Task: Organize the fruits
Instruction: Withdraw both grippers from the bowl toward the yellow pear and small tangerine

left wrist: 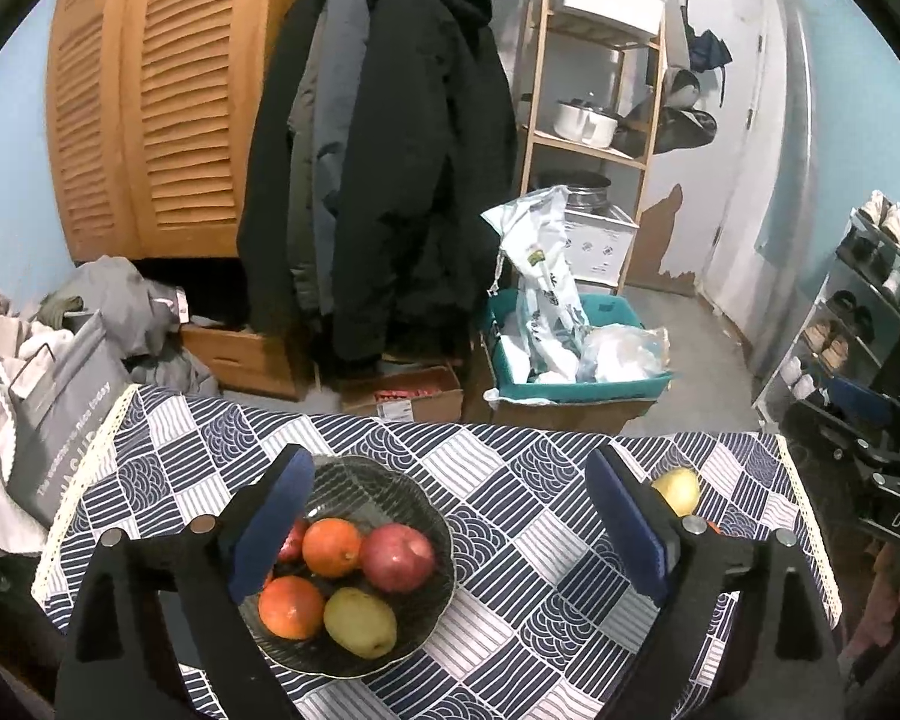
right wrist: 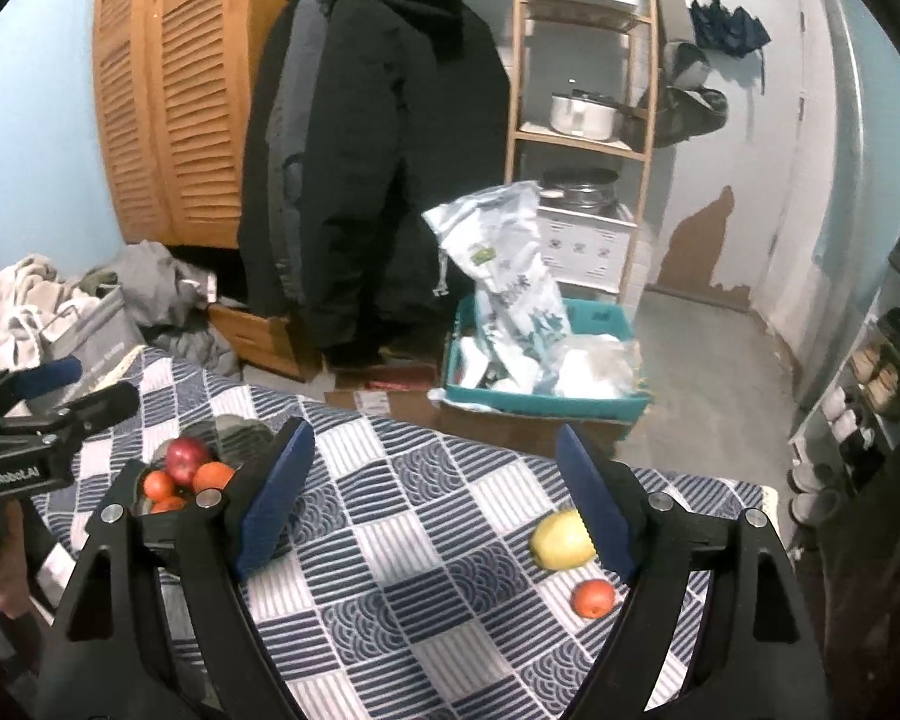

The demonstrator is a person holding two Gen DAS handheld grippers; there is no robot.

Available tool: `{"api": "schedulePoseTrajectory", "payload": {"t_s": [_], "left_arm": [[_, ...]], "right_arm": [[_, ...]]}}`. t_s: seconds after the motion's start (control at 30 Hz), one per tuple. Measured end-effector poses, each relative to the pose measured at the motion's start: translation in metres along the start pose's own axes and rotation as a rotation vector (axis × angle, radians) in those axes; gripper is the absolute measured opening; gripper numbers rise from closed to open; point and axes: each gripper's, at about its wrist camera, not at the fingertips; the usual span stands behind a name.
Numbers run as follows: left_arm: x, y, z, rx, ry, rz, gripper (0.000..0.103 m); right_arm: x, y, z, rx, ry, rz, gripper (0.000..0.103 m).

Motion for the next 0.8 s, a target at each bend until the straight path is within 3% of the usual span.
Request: {"api": "schedulePoseTrajectory", "payload": {"t_s": [0.8], "left_arm": [[-0.018, -0.008, -0.065, -0.107, -0.058, 0.047, 0.095]], "right_arm": [[0.01, -0.028, -0.066, -0.052, -0.133, 0.05, 0.086]]}}
Point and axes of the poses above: each gripper's, at about its wrist camera, not at the fingertips, and x roughly against the way its jaws point, z to its left, y to its top, and after that the axes turned 12 degrees about -z, right-handed
